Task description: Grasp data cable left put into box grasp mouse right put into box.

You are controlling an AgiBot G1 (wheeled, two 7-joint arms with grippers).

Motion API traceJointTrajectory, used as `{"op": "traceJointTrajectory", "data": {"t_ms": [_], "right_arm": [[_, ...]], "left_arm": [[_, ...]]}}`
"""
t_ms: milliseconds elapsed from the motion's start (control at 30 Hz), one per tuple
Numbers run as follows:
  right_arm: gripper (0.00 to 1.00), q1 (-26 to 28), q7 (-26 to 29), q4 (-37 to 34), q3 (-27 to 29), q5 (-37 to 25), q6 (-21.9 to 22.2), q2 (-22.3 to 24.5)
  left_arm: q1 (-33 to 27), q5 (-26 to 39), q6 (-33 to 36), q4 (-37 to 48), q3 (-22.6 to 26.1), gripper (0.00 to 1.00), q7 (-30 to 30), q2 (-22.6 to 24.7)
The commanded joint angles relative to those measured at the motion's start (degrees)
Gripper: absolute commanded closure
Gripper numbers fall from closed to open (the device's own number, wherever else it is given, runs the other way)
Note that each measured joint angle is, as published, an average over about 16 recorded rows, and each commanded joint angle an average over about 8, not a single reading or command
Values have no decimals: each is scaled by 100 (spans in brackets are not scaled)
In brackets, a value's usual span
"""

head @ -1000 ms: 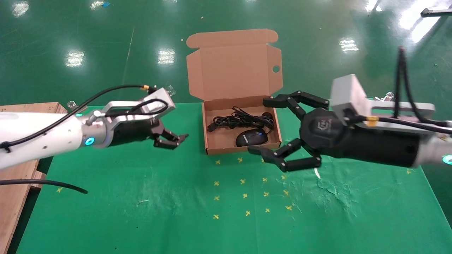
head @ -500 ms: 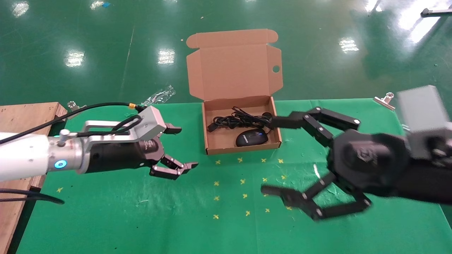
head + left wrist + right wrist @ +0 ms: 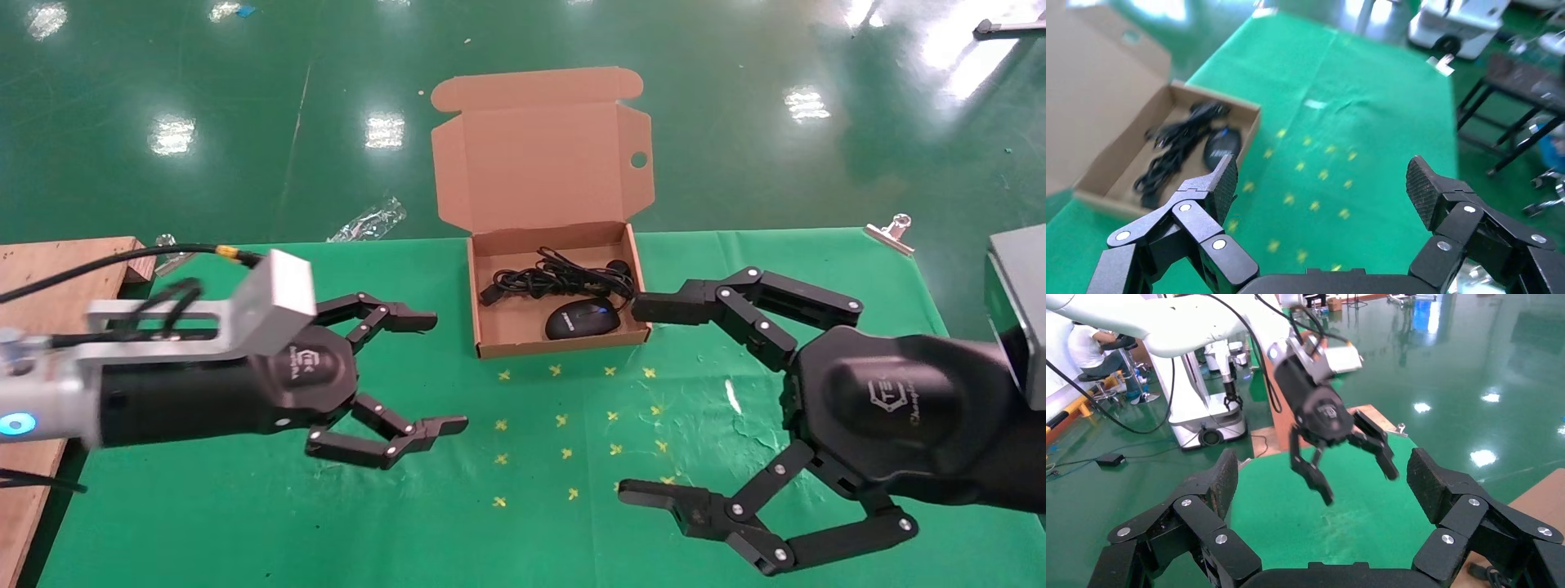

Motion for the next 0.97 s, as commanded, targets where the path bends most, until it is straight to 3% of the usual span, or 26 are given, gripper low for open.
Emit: {"op": "traceJointTrajectory", "data": {"t_ms": [33, 567, 967], "right_arm": [[0, 0, -1, 0, -1, 1, 0, 0], [0, -4, -4, 4, -4, 14, 0, 8], [0, -6, -4, 5, -5, 15, 0, 10]], "left_arm": [[61, -309, 130, 7, -88, 0, 127, -81], [487, -2531, 1049, 57, -708, 0, 1007, -653], [506, -2604, 1077, 61, -727, 0, 1022, -673]]}}
